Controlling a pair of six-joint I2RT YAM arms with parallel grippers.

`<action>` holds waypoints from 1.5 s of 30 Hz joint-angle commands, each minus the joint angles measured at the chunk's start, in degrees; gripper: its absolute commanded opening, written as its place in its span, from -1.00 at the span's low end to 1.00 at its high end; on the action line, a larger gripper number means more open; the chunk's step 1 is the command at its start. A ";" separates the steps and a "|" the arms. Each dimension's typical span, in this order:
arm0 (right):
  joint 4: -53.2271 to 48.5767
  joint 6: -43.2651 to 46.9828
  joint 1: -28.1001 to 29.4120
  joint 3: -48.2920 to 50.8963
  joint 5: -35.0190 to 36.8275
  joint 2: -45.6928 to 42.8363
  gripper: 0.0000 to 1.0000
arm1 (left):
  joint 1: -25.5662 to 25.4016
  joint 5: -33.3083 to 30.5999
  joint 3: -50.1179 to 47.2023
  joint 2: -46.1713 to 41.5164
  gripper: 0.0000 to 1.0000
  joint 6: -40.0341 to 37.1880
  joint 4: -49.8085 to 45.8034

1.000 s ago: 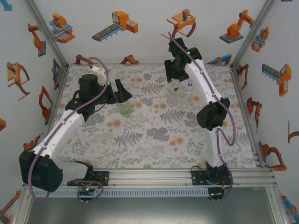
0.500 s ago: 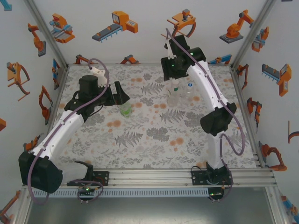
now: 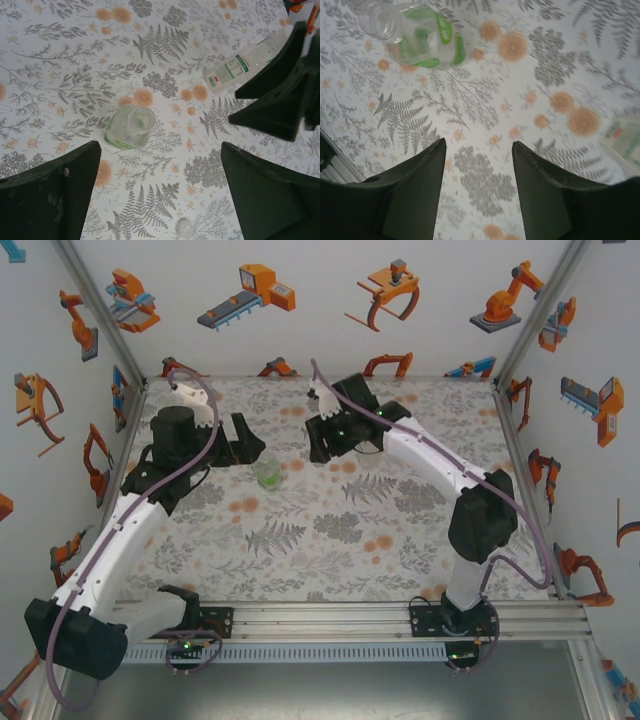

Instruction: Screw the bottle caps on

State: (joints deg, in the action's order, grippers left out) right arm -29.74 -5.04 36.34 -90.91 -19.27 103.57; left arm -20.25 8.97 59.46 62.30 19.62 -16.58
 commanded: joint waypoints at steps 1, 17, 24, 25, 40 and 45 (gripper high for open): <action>23.71 0.69 1.46 10.06 -6.82 -4.68 0.06 | 0.33 -0.20 -0.46 -2.06 0.95 -1.71 -2.44; 68.97 -1.26 11.42 28.80 4.38 1.50 0.56 | 0.35 -4.47 -3.47 -11.75 0.95 -0.18 -9.00; 72.23 -1.74 11.66 23.10 6.39 8.96 0.60 | 0.35 -7.22 -3.94 -16.33 0.95 -1.06 -11.87; 72.53 -1.97 11.65 22.27 6.69 10.07 0.60 | 0.35 -7.21 -3.92 -16.65 0.95 -1.00 -12.02; 76.36 -5.50 11.65 15.06 4.07 20.16 0.43 | 0.30 -7.31 -1.90 -18.34 0.95 -1.48 -16.65; 77.71 -5.34 11.62 16.07 3.71 21.34 0.33 | 0.30 -6.96 -2.19 -19.37 0.95 -0.40 -17.92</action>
State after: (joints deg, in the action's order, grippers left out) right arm 44.45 -9.67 47.68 -74.39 -14.44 123.98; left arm -20.21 2.28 55.90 44.03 18.70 -32.84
